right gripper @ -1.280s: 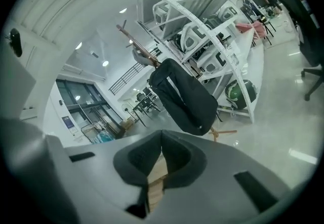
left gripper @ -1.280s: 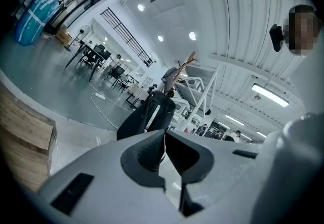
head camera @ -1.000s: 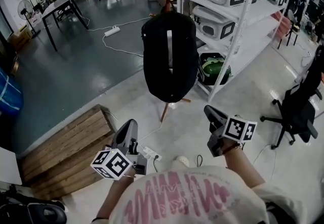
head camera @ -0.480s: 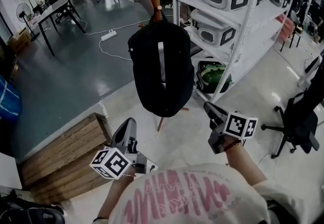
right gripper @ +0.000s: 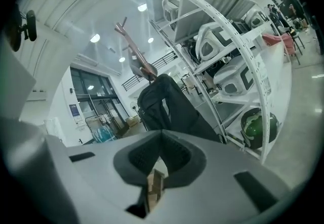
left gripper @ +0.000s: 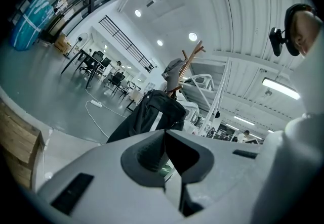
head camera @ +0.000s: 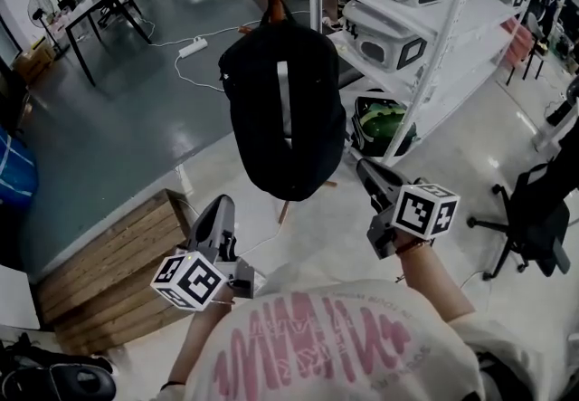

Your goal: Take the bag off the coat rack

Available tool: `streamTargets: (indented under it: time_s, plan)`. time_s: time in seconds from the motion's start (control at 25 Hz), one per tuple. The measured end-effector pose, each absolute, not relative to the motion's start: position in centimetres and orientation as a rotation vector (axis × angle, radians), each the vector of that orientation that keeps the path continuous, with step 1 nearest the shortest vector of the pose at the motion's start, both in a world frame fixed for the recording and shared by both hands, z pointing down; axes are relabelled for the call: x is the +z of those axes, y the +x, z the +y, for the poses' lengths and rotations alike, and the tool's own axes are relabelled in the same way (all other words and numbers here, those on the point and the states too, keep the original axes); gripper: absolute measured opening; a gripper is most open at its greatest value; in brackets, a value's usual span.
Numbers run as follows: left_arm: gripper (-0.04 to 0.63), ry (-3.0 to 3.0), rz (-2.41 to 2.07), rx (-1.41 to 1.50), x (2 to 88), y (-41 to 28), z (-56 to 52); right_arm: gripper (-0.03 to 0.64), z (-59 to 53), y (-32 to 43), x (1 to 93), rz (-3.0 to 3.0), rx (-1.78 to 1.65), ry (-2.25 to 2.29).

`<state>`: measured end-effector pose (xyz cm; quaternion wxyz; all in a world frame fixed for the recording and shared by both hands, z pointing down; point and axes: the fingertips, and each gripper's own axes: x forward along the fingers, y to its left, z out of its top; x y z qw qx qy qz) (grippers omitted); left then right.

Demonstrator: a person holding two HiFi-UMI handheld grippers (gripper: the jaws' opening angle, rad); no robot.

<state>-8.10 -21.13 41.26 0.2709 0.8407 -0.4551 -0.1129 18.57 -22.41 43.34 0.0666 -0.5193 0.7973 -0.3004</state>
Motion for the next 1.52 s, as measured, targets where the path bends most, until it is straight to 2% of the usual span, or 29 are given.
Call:
streamTargets:
  time_s: [0.88, 1.44, 1.48, 1.52]
  plan:
    - [0.008, 2.276, -1.185, -0.266, 40.5, -9.2, -33.2, 0.006, -34.3, 15.1, 39.9, 2.576, -0.595, -1.674]
    - [0.008, 2.320, -1.107, -0.307, 38.2, -7.8, -41.3, 0.006, -39.5, 18.3, 33.6, 2.419, -0.487, -1.734]
    - [0.008, 2.322, -1.103, -0.311, 38.1, -7.7, -41.7, 0.015, -39.8, 18.6, 33.0, 2.402, -0.480, -1.725]
    - [0.008, 2.324, -1.100, -0.314, 38.0, -7.7, -42.1, 0.108, -40.0, 18.7, 32.6, 2.396, -0.479, -1.712]
